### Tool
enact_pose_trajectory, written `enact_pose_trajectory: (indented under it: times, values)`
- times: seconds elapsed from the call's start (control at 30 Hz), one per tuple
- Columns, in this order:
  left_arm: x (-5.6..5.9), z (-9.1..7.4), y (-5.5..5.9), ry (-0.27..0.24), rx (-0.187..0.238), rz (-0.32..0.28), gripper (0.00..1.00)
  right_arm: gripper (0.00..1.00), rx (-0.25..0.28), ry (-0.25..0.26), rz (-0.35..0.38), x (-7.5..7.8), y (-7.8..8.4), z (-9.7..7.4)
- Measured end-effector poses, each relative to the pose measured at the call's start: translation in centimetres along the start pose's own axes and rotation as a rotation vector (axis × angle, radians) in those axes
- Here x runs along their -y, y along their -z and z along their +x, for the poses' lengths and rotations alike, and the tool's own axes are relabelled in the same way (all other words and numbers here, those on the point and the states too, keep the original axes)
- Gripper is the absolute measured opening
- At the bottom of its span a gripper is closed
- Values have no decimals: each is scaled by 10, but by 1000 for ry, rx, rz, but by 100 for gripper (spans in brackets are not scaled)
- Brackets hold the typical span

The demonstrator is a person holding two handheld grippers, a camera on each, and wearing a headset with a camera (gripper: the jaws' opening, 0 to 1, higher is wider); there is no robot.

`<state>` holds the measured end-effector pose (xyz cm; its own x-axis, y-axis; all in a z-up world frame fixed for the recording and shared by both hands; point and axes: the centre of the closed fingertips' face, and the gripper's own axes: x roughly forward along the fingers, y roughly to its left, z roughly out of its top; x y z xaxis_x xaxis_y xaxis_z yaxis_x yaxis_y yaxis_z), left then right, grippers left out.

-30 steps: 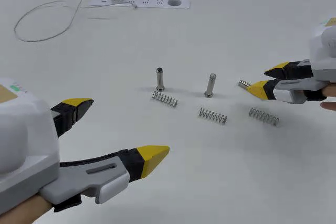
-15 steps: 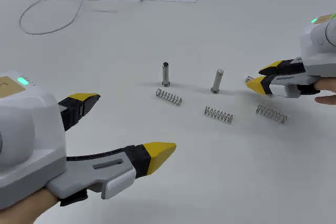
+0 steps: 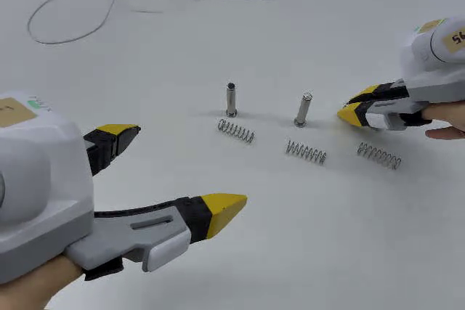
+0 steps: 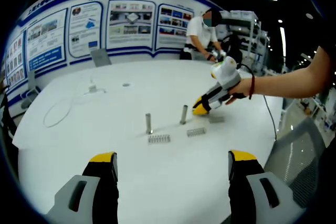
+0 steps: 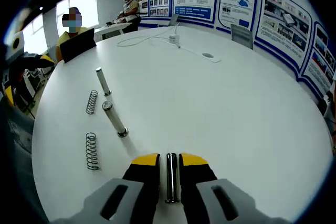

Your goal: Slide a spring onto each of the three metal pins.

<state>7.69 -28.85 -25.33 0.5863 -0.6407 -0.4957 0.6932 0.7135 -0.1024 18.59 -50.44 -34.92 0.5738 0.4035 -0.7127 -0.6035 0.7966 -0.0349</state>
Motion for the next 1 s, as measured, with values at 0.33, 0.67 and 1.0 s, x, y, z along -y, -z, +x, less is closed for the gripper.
enact_pose_trajectory:
  times: [0.33, 0.67, 1.0]
  values:
    - [-2, -1, 2, -5, -6, -1, 88, 9, -24, -11, -5, -2, 0, 1]
    - [-3, -2, 1, -7, -6, 2, 88, 8, -36, -7, -19, -2, -2, 0]
    - [0, -4, 2, 0, -3, -7, 88, 8, 59, 40, 53, 10, -24, -17]
